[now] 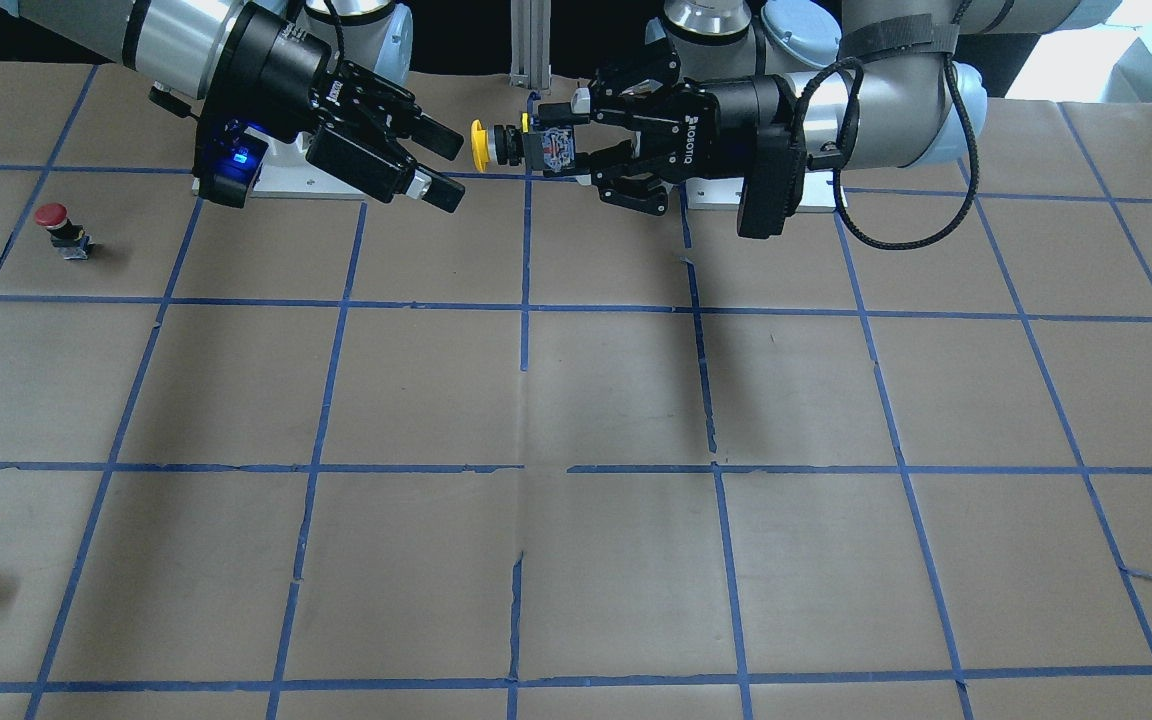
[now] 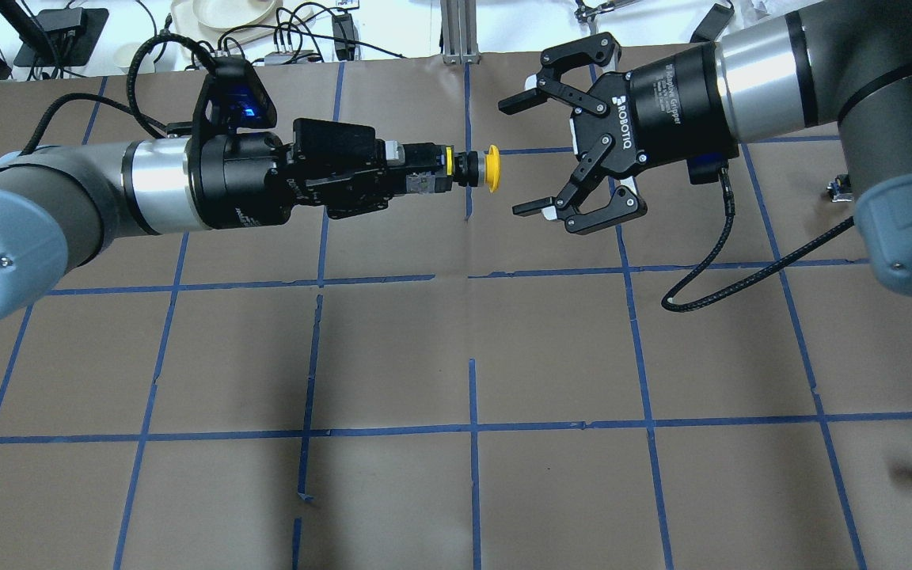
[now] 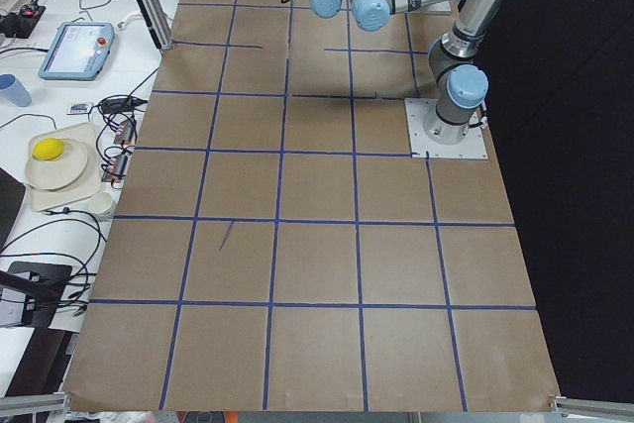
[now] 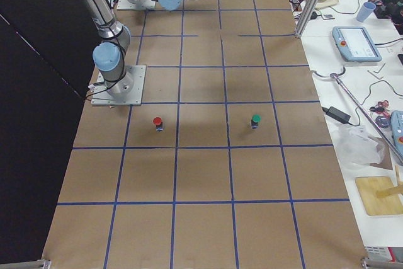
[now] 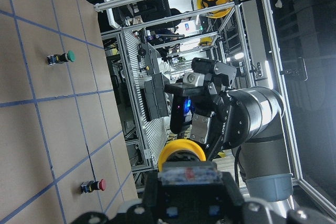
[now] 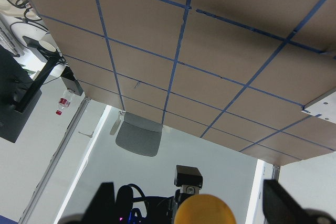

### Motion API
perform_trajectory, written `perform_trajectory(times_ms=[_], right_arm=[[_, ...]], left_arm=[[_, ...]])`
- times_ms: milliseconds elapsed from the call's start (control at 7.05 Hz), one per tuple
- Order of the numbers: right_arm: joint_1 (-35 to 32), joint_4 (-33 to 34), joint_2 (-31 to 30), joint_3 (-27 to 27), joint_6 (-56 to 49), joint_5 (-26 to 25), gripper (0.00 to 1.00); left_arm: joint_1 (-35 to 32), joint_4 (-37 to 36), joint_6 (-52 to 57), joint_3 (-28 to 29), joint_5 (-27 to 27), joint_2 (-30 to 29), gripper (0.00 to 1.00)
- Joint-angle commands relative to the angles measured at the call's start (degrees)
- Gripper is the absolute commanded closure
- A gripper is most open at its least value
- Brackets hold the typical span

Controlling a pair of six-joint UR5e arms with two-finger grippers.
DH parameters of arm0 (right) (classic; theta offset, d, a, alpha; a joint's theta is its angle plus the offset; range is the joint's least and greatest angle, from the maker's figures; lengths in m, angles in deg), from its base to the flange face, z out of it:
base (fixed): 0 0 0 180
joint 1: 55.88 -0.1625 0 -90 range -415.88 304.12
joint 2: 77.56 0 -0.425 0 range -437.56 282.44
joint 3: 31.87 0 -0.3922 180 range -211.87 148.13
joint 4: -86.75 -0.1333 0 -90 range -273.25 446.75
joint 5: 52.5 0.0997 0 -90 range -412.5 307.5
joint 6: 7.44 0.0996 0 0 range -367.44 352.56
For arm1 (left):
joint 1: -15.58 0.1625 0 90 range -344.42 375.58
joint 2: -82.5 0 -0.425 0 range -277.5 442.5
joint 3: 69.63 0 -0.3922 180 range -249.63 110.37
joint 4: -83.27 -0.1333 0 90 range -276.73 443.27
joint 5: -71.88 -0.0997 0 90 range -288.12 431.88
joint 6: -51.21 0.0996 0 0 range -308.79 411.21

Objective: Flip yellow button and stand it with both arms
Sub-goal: 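Close the right gripper on the yellow cap held by the left gripper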

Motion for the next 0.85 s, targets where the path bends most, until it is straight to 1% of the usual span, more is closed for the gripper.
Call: perform_trajectory(times_ms=[0,426,568,710], right_arm=[[-0.23,0.4,0.05,0.3,1.75,1.38,0.01],[-0.23,0.31,0.14,0.47,2.46,4.1,0.03],[-0.23,0.22,0.14,0.47,2.46,4.11,0.05],[-0.23,0.14,0.14,0.56,2.55,4.11,0.12]], left_arm=[[0.0,-0.16,0.16,0.04,0.04,-0.55,0.92],[0.0,-0.86,0.42,-0.05,-0.13,-0.82,0.92],[0.0,-0.86,0.33,-0.05,-0.13,-0.55,0.92],[0.0,-0.86,0.33,-0.05,-0.13,-0.55,0.92]])
